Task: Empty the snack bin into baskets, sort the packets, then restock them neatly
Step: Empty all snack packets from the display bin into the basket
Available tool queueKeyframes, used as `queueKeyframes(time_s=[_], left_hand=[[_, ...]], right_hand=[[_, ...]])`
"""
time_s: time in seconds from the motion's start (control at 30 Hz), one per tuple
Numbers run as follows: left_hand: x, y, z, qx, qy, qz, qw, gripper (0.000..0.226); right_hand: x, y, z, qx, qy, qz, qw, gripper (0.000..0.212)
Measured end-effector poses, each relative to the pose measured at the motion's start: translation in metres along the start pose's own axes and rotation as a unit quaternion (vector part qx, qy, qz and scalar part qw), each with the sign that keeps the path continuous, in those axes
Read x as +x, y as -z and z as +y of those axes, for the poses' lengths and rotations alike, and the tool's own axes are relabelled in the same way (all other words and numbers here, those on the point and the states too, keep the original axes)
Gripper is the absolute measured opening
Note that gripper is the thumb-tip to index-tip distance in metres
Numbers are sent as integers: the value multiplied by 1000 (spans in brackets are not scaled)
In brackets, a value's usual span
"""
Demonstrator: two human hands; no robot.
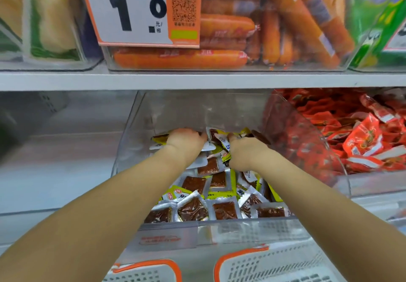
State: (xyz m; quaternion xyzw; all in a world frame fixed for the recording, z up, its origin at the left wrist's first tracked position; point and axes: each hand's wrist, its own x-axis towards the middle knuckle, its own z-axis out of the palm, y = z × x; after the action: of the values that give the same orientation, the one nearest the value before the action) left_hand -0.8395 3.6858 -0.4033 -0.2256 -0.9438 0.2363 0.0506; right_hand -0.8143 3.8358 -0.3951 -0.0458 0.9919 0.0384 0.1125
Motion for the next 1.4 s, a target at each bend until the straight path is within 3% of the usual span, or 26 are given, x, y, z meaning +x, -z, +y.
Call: queueKeyframes(time_s=[0.1,0.27,0.43,0.53,0.6,0.67,0.73,0.8,0.93,1.0,1.1,1.17,1.23,1.4], left_hand=[[-12,14,-6,0,-10,5,1000,51],[-52,50,-13,-17,-30,74,997,61],[-111,69,-12,-113,-34,152,981,70],[-156,88,-20,-230,-29,181,956,60],[-188,101,-28,-276,-14,206,939,67],[-215,102,-40,-313,-1,284,906,57],[-245,91,-55,-337,6,328,883,52],[-278,74,-72,-367,21,298,881,55],[-334,29,-96,-366,19,197,909,55],[-349,4,-101,-389,19,81,918,63],[-360,-23,-102,-461,19,-87,883,79],[-356,-26,-105,-447,28,-82,891,72],[-344,-16,-107,-455,53,-22,889,52],[-286,40,-90,-536,50,119,834,13]], right_hand=[[-9,8,6,44,21,-15,999,37],[-49,32,17,273,42,14,961,50],[-111,46,8,528,47,85,843,43],[-149,60,-2,641,20,89,762,44],[-172,69,-17,709,31,72,700,39],[-190,77,-38,743,44,48,666,34],[-206,78,-62,752,72,5,655,31],[-217,69,-89,738,101,-39,666,29],[-220,29,-141,659,110,-100,737,31],[-216,8,-162,607,93,-123,780,38],[-208,-7,-174,520,83,-95,845,48],[-205,-6,-169,485,104,-56,866,38],[-203,2,-152,466,127,-12,876,21],[-187,21,-86,450,73,144,878,13]])
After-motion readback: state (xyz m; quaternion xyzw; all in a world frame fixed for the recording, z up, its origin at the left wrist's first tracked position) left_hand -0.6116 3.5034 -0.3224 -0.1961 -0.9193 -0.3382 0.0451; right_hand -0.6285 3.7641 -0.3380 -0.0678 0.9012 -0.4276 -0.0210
